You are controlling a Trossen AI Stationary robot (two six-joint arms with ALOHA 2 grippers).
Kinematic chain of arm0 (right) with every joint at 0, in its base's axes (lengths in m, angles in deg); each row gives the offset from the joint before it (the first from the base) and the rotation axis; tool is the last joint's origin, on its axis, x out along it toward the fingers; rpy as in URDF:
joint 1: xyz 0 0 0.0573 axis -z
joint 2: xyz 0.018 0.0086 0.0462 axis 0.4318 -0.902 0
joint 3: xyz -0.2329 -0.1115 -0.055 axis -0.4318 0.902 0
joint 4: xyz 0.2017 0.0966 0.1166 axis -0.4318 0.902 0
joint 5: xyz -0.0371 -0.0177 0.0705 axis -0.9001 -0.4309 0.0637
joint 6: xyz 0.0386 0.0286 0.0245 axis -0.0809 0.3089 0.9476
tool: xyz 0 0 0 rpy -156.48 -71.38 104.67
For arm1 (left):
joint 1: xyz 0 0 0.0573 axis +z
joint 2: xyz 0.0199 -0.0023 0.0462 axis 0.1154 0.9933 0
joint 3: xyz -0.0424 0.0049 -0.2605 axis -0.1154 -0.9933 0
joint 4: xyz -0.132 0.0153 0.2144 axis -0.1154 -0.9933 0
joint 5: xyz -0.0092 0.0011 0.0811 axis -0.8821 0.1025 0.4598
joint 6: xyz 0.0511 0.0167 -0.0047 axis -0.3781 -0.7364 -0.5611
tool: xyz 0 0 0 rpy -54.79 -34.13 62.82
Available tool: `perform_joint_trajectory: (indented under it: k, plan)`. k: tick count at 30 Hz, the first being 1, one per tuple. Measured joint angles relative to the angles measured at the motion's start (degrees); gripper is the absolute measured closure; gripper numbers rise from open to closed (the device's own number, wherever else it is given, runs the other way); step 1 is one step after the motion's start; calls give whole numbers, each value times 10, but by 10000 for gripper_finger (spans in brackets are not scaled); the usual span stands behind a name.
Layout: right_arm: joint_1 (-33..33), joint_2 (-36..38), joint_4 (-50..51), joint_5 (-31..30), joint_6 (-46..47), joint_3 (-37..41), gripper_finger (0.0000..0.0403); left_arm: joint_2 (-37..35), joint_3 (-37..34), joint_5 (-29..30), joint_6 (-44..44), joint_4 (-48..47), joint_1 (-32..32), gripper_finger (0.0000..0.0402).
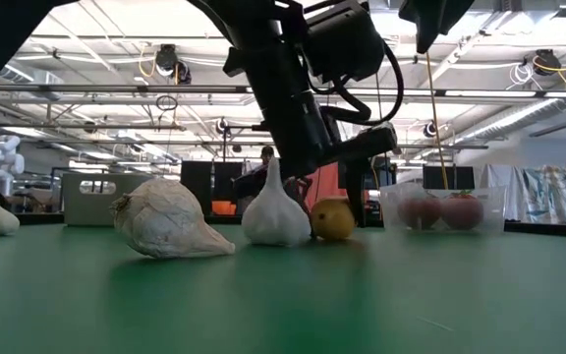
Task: Sort produce into baskets
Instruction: Put the lemon into the gray bin
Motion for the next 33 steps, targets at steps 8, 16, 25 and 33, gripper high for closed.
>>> perform_joint_trajectory:
  k: [8, 16, 25, 33]
  plan:
    - [11, 0, -15, 0, 5, 0, 133, -12, -2, -11, -47, -13, 2, 177]
    - [18, 0, -57, 19, 52, 0, 133, -69, -2, 0, -129, -76, 19, 186]
    - [18, -8, -150, 30, 138, 0, 133, -222, -2, 133, -257, -318, 76, 171]
    - [18, -46, -229, 30, 238, 0, 133, -351, -16, 242, -335, -485, 175, 168]
